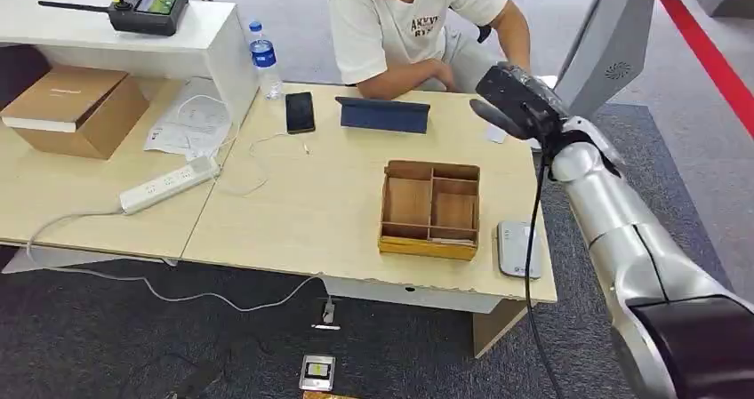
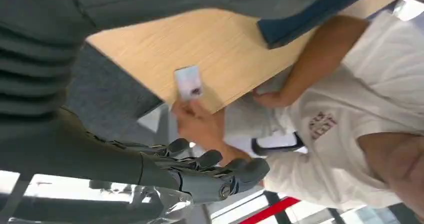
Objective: Pass the card to the sensor for recognition and then transmit it.
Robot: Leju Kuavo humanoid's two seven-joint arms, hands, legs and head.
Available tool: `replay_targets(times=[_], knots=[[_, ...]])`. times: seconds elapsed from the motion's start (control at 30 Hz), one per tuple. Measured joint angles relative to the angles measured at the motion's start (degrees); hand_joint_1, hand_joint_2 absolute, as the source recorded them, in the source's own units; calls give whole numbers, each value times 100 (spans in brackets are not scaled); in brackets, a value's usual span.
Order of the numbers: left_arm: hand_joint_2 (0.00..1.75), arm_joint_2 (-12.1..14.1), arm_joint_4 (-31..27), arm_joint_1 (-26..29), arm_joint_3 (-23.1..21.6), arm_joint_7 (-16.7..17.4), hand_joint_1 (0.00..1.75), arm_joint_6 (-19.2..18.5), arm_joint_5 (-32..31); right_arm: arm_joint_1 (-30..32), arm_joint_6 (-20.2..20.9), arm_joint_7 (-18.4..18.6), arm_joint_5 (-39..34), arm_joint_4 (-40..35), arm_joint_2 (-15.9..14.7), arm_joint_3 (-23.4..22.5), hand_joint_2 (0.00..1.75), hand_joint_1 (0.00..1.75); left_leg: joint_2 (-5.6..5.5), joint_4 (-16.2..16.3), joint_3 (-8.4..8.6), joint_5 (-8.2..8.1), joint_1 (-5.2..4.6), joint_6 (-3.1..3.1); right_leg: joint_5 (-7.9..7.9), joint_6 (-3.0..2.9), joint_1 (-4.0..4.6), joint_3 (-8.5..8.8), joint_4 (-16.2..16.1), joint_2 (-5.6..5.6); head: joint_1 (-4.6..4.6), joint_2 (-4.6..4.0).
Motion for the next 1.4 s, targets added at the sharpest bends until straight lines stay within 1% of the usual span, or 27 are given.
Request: replay_targets(times=[0.07,0.13,0.17,0.27,0.3,0.37,0.57,0.6,0.77,0.9,0.97,1.1,1.27,1.4], knots=[[0,0,0,60,7,-50,0,55,65,121,194,-150,-310,-164,-4,-114,0,0,0,0,1,0,0,0,0,0,0,0,0,0,0,0],[0,0,0,108,18,-68,0,109,116,322,365,-144,-634,-407,-37,-186,0,0,2,0,2,0,1,0,-1,0,0,0,-1,0,0,-2],[0,-2,2,125,31,-70,0,133,131,458,422,-95,-800,-543,-61,-203,0,0,1,0,3,0,1,0,-1,-1,0,1,-2,-1,0,-2],[0,-2,2,162,94,-59,0,168,170,957,522,206,-1544,-1130,-186,-201,0,0,1,0,3,-1,1,0,-2,-1,0,3,-3,-1,-2,0],[0,-2,2,166,107,-55,0,177,170,1150,511,298,-1779,-1340,-236,-201,0,0,0,0,2,-1,1,0,-2,-1,0,3,-3,-2,2,0],[0,-2,2,181,131,-50,0,205,170,1490,443,448,-2025,-1741,-339,-194,0,0,-2,0,1,-1,1,0,-2,-1,0,2,-3,-1,0,-2],[0,-2,2,182,194,-89,0,242,146,2242,174,805,-2071,-2772,-623,-179,0,0,-2,0,4,-2,1,0,-2,-1,0,3,-5,0,0,-2],[0,-2,2,183,205,-103,0,245,133,2418,170,886,-2069,-2980,-665,-177,175,0,-2,0,4,-2,2,0,-2,-2,0,6,-5,-1,2,0],[0,-2,2,192,223,-111,0,253,59,2997,188,1087,-2093,-3674,-776,-166,175,0,-3,-1,2,-3,3,-1,-3,-3,0,2,-5,0,0,-2],[0,-2,2,179,223,-96,0,236,4,3351,187,1207,-2126,-4151,-787,-157,175,0,-3,-2,2,-3,5,-2,-3,-4,0,2,-5,0,2,0],[0,-2,2,174,223,-79,0,236,-9,3517,166,1270,-2030,-4338,-787,-146,175,0,-3,-2,2,-3,5,-2,-3,-4,1,2,-5,0,0,-2],[0,-2,2,168,223,-55,0,236,-15,3796,131,1312,-1905,-4576,-796,-105,175,0,-3,-2,2,-3,4,-2,-3,-4,3,3,-5,0,0,-2],[0,-2,2,169,227,-39,0,236,0,4160,198,1338,-1811,-4804,-811,-52,175,0,-4,-2,1,-3,3,-1,-4,-3,2,3,-5,0,0,-2],[0,-2,2,165,227,-26,0,221,-37,4416,207,1373,-1586,-4961,-813,49,175,0,-3,-2,1,-3,3,-1,-4,-4,2,2,-5,0,0,0]])
